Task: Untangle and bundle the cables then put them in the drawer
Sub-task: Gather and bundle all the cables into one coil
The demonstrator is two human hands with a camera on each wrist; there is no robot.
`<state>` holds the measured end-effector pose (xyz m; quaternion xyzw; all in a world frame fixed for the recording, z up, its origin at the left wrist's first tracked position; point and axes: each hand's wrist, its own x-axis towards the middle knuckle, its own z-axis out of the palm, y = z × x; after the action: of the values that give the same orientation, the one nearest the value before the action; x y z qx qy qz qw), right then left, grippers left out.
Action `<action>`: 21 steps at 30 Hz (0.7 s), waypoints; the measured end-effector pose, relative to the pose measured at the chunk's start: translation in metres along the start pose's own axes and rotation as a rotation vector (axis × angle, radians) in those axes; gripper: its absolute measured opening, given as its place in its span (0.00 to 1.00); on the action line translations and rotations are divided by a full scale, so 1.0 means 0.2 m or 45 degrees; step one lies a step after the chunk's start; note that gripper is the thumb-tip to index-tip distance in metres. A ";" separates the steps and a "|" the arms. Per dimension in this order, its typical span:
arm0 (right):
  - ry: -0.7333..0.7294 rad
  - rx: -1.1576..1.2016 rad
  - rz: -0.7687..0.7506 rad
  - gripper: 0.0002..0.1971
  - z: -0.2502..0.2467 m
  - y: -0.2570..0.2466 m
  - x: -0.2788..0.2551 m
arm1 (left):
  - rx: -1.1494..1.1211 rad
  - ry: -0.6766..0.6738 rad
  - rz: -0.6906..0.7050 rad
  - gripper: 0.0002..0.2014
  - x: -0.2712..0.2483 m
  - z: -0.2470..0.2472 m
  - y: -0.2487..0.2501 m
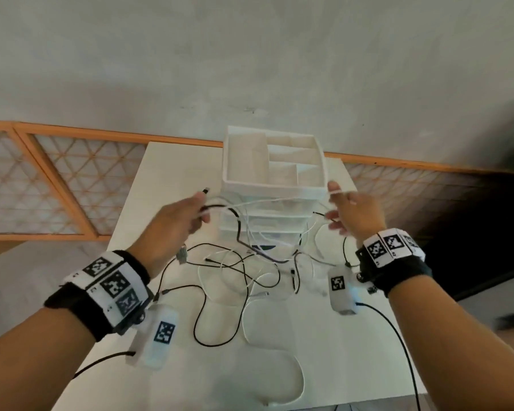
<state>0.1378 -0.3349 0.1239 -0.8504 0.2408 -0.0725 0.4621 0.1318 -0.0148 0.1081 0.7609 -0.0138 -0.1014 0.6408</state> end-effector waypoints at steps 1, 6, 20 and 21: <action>-0.064 0.003 0.187 0.29 0.01 0.10 0.04 | -0.168 0.083 0.028 0.23 0.02 -0.03 0.02; 0.009 -0.143 0.347 0.26 0.01 0.23 0.09 | -0.270 0.232 0.078 0.19 0.04 -0.06 0.05; 0.386 0.108 -1.043 0.11 -0.12 -0.36 -0.06 | 0.454 0.152 -0.063 0.25 0.04 0.03 -0.04; 0.312 0.008 -0.981 0.10 -0.11 -0.35 -0.02 | 0.434 0.149 -0.084 0.26 0.05 0.02 -0.04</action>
<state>0.1497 -0.3177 0.1950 -0.8620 -0.0424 -0.3420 0.3718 0.1402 -0.0183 0.0978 0.8630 0.0316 -0.0742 0.4988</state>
